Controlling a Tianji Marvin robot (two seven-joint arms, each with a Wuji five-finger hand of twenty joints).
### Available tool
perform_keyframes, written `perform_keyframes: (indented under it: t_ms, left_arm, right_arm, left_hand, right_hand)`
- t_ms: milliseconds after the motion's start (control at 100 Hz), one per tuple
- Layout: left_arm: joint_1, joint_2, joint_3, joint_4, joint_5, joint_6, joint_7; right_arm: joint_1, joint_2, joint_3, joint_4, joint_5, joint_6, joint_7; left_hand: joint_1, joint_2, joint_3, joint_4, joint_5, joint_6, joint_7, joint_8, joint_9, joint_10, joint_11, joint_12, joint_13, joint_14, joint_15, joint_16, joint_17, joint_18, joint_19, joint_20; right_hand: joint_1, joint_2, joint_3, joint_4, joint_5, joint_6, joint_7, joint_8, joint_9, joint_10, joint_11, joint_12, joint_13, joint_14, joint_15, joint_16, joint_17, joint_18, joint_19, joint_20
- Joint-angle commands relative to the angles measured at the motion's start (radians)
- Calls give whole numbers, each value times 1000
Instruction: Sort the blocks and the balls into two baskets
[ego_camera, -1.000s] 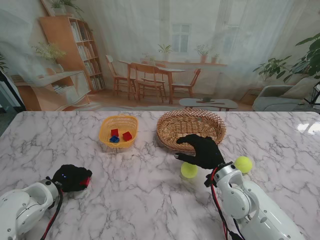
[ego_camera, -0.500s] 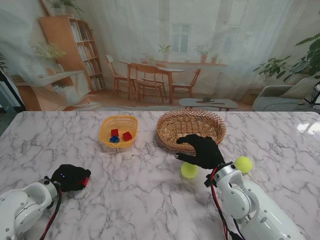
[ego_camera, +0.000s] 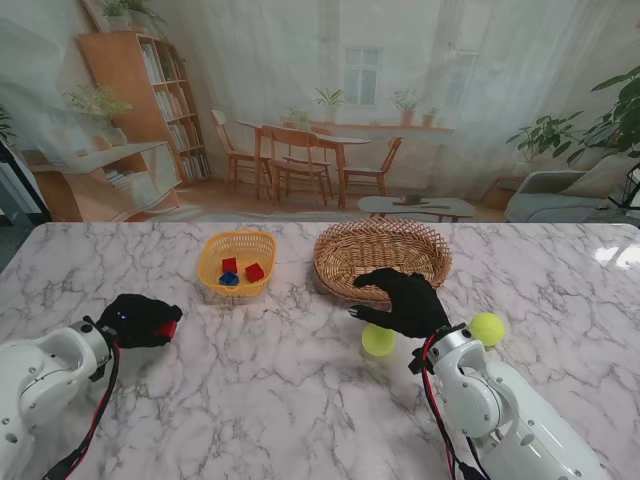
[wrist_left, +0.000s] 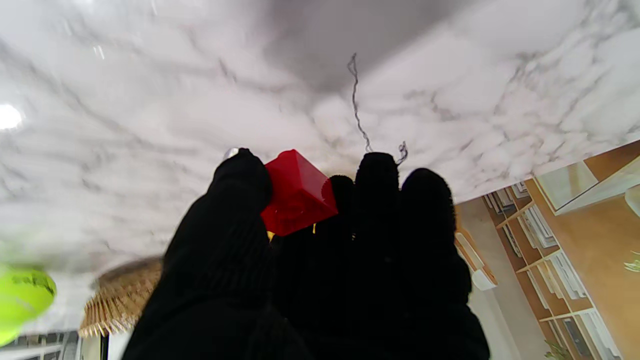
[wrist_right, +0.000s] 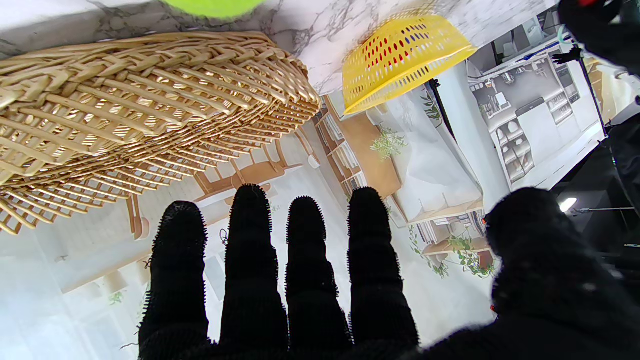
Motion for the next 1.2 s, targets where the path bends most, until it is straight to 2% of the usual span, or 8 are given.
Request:
perform_keyframes:
  t_ms: [0,320,420,600,810,1190]
  left_arm:
    - [-52,1,13,11,-4,12,-17]
    - [-230,2,114,96,-61,62,-76]
    - [-272,2,144,124,-53,86,-67]
    - [-362,-3,219,198,-107,147,-65]
    - [-427,-11,296,226,-144,208,-71]
    - [-622,-36,550,364,-282,350,-68]
  right_arm:
    - [-2,-1,-2,1,0,6,1]
    - [-1,-1,-3,1,2,9,4]
    - [-1,-1,-3,2,2,9,2]
    - [0,-2,-5,4,3,9,2]
    - [2,-1,-6,6,3,9,4]
    - [3,-1,-6,9,1,8,0]
  left_hand:
    - [86,48,30,47,23,-64,67,12,15,7,46,-1,14,18,15,10,12,-46,31,16]
    - [89,56,27,45,22,-70,71,11,14,-1,41,-1,10,19,13,9,8,-49,31,17]
    - [87,60,26,46,15,-69,70,11,7,-1,42,0,5,18,11,8,5,-50,28,16]
    - [87,64,24,45,9,-68,69,10,-2,-3,42,-2,-2,20,9,8,-3,-48,25,17]
    - [89,69,23,45,7,-69,71,10,-3,-6,44,-4,-6,19,9,8,-4,-50,24,18]
    - [83,77,16,44,-7,-69,73,7,-22,-10,47,-5,-22,17,8,8,-20,-53,21,20]
  right_hand:
    - [5,43,-9,26,26,-31,5,21,7,6,-9,7,14,-2,20,10,-10,5,1,9]
    - [5,44,-8,26,26,-29,6,22,8,5,-8,8,13,-2,20,10,-10,5,1,9]
    - [5,43,-8,26,26,-31,6,22,9,3,-8,8,13,-1,20,10,-12,6,0,9]
    - [5,44,-9,26,26,-31,6,22,8,4,-8,8,13,-2,19,10,-12,5,-1,8]
    - [4,43,-9,25,26,-32,7,22,9,4,-7,8,13,-3,20,10,-12,5,-1,8]
    - [5,43,-8,26,26,-30,7,22,9,3,-8,8,14,-2,20,10,-12,6,-1,9]
